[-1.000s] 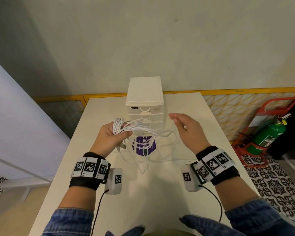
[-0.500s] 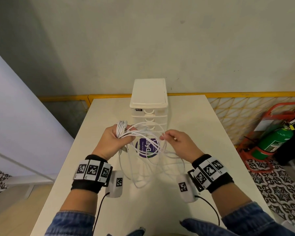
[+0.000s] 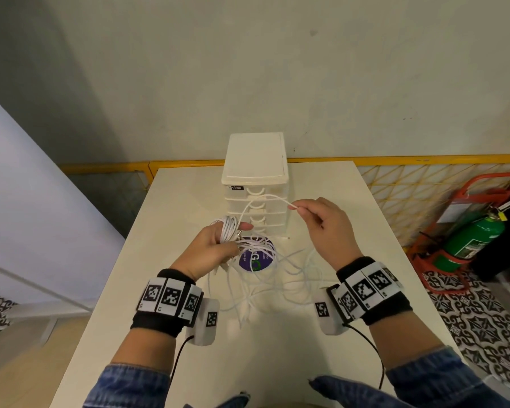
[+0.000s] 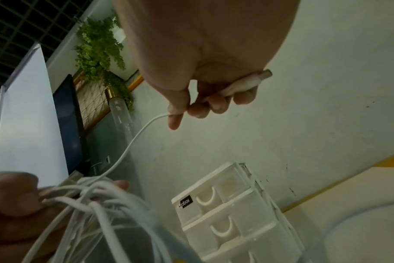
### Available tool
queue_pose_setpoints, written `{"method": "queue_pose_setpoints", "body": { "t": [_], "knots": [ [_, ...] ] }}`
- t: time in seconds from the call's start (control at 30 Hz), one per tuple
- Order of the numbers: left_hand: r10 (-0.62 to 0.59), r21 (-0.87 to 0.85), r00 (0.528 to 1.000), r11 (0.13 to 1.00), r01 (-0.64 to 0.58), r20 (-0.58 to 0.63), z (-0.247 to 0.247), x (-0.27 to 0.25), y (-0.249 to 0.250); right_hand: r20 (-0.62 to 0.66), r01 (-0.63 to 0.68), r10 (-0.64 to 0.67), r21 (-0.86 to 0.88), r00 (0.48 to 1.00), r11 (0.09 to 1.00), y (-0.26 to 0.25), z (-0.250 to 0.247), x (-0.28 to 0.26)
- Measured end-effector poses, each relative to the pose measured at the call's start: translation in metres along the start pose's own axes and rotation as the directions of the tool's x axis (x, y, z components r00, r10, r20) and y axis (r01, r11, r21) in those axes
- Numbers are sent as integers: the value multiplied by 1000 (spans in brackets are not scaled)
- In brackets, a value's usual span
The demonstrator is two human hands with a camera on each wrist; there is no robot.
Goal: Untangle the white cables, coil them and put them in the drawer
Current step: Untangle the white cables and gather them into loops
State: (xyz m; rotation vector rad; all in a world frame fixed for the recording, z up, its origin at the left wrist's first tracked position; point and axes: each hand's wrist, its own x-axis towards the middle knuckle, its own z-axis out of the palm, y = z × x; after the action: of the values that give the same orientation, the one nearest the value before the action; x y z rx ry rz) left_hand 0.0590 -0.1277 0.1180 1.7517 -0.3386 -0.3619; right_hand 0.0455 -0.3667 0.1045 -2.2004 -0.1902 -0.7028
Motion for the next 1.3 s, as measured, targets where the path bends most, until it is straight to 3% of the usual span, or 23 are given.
{"method": "queue_pose_setpoints", "body": {
  "t": [0.13, 0.17, 0.23, 0.3, 0.33, 0.4, 0.53, 0.6, 0.77, 0.87, 1.0, 1.13, 1.2, 1.3],
  "knots": [
    [-9, -121, 999, 993, 3, -44, 1, 1, -2, -19, -112, 111, -290, 994, 951, 7, 2, 0],
    [-8, -158, 999, 987, 0, -51, 3, 1, -1, -60, -134, 121, -292, 991, 947, 7, 3, -2],
    [-2, -222, 998, 975, -12, -62, 5, 2, 1, -80, -106, 95, -136, 992, 985, 1, 2, -8],
    [-2, -272, 998, 962, -15, -65, 7, 4, 2, 176, -139, 124, 76, 977, 987, -8, 3, -13],
    [-6, -295, 998, 955, -12, -62, 8, 5, 2, 328, -180, 133, 119, 935, 976, -10, 6, -16],
    [-13, -323, 999, 946, -2, -44, 10, 6, 2, 452, -230, 145, 138, 880, 963, -9, 15, -22],
    [-40, -313, 999, 949, 37, -4, 11, 2, 5, 301, -175, 131, 125, 945, 976, -3, 19, -21],
    [-86, -244, 996, 967, 74, -39, 10, 2, 6, 212, -123, 91, 147, 973, 981, -4, 13, -17],
    [-120, -94, 981, 990, 106, -154, 5, 4, 10, 106, -159, 135, 263, 985, 952, -9, 2, -9],
    [-114, -47, 959, 993, 105, -260, -8, 1, 9, -8, -309, 345, 427, 939, 850, -2, -18, -1],
    [-121, -2, 953, 992, 125, -276, -18, -3, 7, -107, -447, 500, 317, 859, 836, 26, -34, 1],
    [-138, 145, 951, 972, 183, -276, -24, -4, 5, -200, -564, 635, 318, 746, 762, 55, -34, -8],
    [-137, 155, 950, 970, 185, -281, -22, -3, 4, -152, -643, 662, 162, 734, 749, 64, -31, -14],
    [-128, 112, 949, 980, 166, -289, -9, 0, 5, 99, -645, 665, -171, 741, 745, 60, -20, -21]
  ]
}}
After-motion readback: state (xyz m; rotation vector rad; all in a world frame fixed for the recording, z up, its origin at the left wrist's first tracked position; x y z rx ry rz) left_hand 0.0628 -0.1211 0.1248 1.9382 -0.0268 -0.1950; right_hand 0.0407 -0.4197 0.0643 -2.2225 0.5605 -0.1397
